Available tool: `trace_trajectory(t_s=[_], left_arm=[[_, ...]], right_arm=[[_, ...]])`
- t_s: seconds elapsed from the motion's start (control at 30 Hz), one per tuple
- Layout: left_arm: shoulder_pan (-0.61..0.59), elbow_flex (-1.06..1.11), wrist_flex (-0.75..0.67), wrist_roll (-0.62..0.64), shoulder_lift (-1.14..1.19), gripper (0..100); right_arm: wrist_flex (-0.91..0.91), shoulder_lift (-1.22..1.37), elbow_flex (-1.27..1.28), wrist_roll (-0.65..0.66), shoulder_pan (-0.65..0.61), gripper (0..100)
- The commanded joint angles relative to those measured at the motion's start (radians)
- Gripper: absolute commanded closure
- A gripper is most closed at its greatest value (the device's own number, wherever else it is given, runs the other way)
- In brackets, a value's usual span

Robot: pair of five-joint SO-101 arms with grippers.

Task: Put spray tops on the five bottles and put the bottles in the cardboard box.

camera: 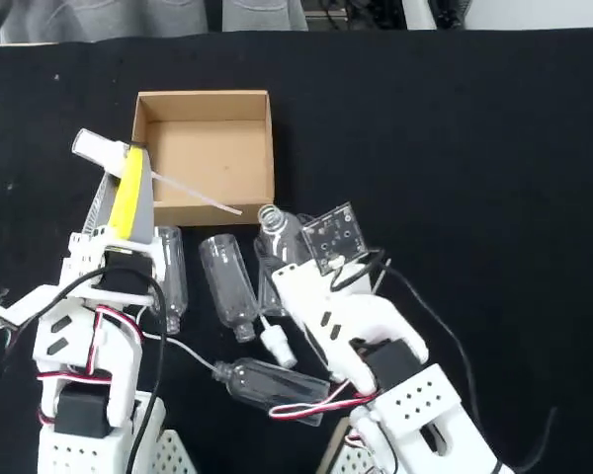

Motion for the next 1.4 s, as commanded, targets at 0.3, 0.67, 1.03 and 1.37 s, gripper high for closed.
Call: trace_trajectory(t_s=[0.3,0.67,1.03,1.37], left_arm=[[0.09,0.012,-0.025,0.005,-0.008,97],[0.079,0.015,-0.025,0.005,-0.008,97],[0.077,0.044,-0.025,0.003,-0.008,97],[0.022,0.059,-0.026,0.009,-0.008,97]], right_arm=[[-0.035,-0.031,-0.015,0.0,-0.078,93.1],[-0.035,-0.031,-0.018,0.1,-0.078,93.1],[-0.035,-0.033,-0.019,0.103,-0.074,93.1],[-0.035,-0.033,-0.018,0.103,-0.074,93.1]])
